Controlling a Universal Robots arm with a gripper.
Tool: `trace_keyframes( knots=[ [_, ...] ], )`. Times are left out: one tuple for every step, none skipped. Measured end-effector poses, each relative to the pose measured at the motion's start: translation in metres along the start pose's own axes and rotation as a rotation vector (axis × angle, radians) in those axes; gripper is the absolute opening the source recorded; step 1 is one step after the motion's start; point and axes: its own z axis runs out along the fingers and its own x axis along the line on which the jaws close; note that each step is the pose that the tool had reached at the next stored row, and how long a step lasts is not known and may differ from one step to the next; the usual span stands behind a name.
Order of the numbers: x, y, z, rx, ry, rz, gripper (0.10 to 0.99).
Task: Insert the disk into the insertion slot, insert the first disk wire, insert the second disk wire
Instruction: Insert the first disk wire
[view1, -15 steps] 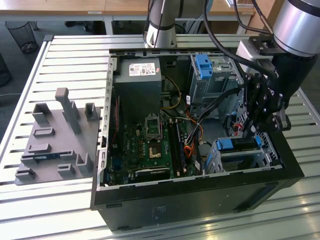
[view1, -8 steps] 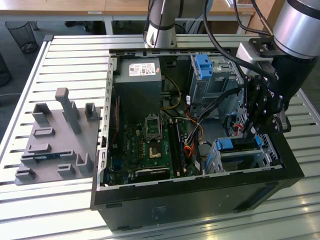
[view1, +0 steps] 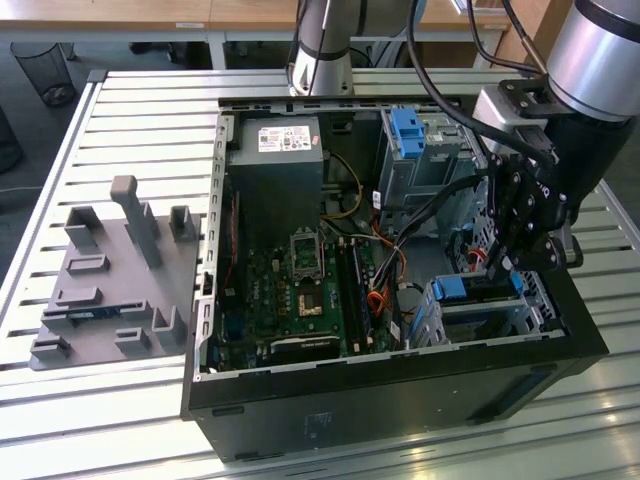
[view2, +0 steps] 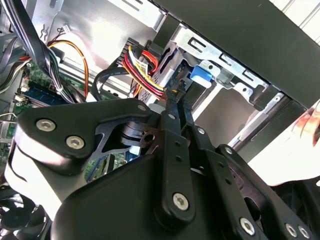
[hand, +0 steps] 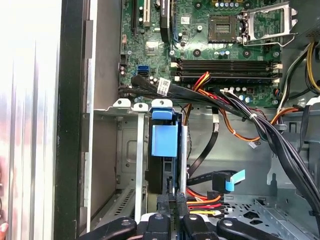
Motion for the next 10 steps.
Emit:
trace_keyframes(
  knots=[
    [0.0001,-0.0002,0.0000,0.000,0.0000,0.000,0.165],
    [0.0002,-0.0003,0.0001,0.000,-0.0001,0.000,0.165],
    [0.0004,-0.0005,0.0002,0.000,-0.0002,0.000,0.165],
    [0.0005,-0.0006,0.0004,0.000,-0.0002,0.000,0.165],
    [0.0006,-0.0006,0.0006,0.000,-0.0001,0.000,0.165],
    [0.0007,-0.0006,0.0006,0.000,0.0001,0.000,0.165],
    [0.0007,-0.0006,0.0008,0.000,0.0002,0.000,0.165],
    [0.0007,-0.0006,0.0009,0.000,0.0001,0.000,0.165],
    [0.0007,-0.0006,0.0011,0.000,0.0001,0.000,0.165],
    [0.0007,-0.0006,0.0012,0.000,0.0001,0.000,0.165]
  ],
)
